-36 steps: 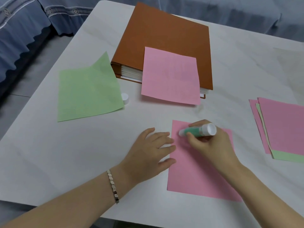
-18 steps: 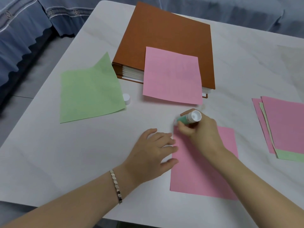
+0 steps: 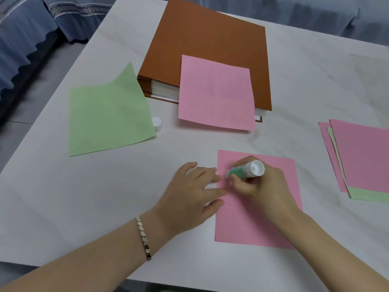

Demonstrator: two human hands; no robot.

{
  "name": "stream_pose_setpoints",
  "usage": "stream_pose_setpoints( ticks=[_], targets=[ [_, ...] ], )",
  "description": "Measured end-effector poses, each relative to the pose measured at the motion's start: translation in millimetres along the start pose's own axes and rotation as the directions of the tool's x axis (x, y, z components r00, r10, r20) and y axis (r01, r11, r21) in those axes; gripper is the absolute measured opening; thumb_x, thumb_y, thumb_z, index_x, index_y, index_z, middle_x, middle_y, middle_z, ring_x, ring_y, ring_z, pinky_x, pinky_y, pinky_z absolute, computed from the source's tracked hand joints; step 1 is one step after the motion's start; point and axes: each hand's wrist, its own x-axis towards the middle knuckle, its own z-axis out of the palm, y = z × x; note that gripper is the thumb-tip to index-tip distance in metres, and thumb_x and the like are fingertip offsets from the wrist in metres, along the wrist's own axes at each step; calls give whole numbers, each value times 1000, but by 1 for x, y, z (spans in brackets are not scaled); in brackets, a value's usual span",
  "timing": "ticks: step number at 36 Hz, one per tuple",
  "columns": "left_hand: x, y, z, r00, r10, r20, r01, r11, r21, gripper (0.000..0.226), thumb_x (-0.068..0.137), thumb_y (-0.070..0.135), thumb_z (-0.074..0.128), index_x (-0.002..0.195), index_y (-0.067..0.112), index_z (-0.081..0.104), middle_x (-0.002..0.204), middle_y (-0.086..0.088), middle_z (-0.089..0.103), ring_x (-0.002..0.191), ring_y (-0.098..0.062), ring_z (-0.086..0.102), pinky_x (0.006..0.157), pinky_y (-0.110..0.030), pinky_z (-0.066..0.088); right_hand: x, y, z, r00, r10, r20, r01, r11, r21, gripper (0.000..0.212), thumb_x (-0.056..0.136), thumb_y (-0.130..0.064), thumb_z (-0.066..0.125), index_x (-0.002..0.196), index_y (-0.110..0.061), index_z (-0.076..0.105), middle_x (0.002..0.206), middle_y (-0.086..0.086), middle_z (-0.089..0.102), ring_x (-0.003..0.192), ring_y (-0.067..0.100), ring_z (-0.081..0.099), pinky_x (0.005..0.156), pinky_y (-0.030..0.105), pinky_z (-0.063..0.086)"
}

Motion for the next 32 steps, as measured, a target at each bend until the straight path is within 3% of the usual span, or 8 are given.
stream_pose_setpoints(
  ticks=[8,15,20,22,25,28,30,32],
  targets=[
    [0,0,0,1000,-14,8,15,1000,-17,22,83,33,57,94,26,74,103,0,68,106,-16,58,98,-40,36,23,1,3,998,-16,-66,14,999,-34,8,76,-12,65,78,-18,61,79,2,67,74,19,59,69,32,47],
    [2,3,-2,1000,-9,3,9,1000,14,23,85,27,54,95,20,73,104,-4,67,99,-20,62,95,-41,37,36,-3,3,984,-24,-179,23,1000,-10,13,78,-14,69,77,-24,60,73,-16,62,65,-9,56,58,3,39],
    [5,11,-1,999,32,33,-33,998,44,35,83,41,55,89,10,71,106,-2,68,102,-18,59,90,-37,38,32,2,-15,951,105,-289,-47,978,202,5,82,-15,63,85,-18,65,64,-11,63,56,3,56,61,22,44],
    [8,14,1,997,36,63,-39,998,55,41,81,46,54,85,8,70,108,-3,68,101,-18,56,87,-34,38,25,3,-23,954,158,-255,-75,949,307,12,85,-9,60,86,-20,60,62,-5,58,53,8,52,58,26,44],
    [11,14,2,995,44,86,-47,998,34,38,81,42,53,84,8,69,109,-6,68,96,-21,60,85,-32,38,15,2,-33,956,276,-102,-176,814,554,15,88,-4,55,85,-18,56,59,0,53,49,9,49,60,28,50],
    [10,14,4,992,99,84,-99,995,-6,27,85,30,53,94,12,70,111,-6,67,100,-23,60,87,-34,39,9,2,-40,950,311,37,-258,709,656,11,89,-6,51,85,-14,56,55,-1,56,48,12,48,61,29,55],
    [8,16,6,990,112,83,-110,993,-34,28,85,22,49,102,18,71,114,-5,66,104,-23,57,90,-36,38,6,2,-43,954,296,46,-260,740,621,1,85,-13,55,86,-14,55,60,0,64,49,14,49,59,28,53],
    [6,18,6,987,128,100,-123,991,-57,34,82,17,46,105,20,71,118,-5,65,108,-24,57,94,-38,36,2,1,-43,967,255,1,-219,829,515,7,83,-22,59,84,-15,56,67,0,69,53,14,50,60,25,49]
  ],
)
